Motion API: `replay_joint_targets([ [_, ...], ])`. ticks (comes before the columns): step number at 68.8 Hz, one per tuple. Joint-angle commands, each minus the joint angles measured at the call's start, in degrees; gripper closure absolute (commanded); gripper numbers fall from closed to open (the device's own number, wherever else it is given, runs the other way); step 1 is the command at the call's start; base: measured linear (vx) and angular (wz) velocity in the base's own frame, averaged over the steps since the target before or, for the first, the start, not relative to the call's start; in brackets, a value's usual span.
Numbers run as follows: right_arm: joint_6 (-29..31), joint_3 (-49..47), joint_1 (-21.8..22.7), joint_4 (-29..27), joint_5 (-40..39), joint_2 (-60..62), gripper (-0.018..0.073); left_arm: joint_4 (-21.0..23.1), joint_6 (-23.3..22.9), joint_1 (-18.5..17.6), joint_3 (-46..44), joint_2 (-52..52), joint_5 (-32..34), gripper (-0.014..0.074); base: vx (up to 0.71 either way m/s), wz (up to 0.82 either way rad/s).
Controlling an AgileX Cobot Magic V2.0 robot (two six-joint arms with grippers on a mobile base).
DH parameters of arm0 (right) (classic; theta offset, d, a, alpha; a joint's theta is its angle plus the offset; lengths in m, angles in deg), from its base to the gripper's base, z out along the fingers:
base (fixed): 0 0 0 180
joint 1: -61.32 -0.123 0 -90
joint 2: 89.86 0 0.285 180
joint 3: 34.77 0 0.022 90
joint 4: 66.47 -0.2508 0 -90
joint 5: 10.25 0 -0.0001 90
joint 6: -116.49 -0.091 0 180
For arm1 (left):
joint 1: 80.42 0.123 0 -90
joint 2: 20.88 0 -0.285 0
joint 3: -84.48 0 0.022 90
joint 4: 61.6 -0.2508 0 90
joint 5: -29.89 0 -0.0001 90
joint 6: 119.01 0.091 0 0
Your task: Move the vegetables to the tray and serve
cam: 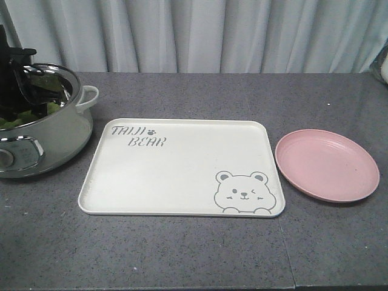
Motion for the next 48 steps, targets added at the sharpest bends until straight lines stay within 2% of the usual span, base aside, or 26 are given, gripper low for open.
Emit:
replay_joint_targets([
  [1,0.2,-1.8,0.3,0.2,-3.8,-1.0,-0.0032,0.2,0.0,0.0,-1.6,-2.5,-0.6,0.0242,0.0,0.0],
  [17,0.2,-1.8,0.3,-1.5,-3.8,-1.0,-0.0032,0.2,0.0,0.0,-1.6,-2.5,-0.6,0.0601,0.0,0.0],
  [33,0.6,-1.8,0.3,-1.8,-3.7,-1.0,-0.0032,0.2,0.0,0.0,-1.6,-3.9,-0.6,0.0603,0.0,0.0],
  [48,2.0,-1.9,0.3,-2.3,-4.1,-1.8,-0.0032,0.2,0.0,0.0,-1.6,-11.3,0.6,0.0603,0.0,0.0],
])
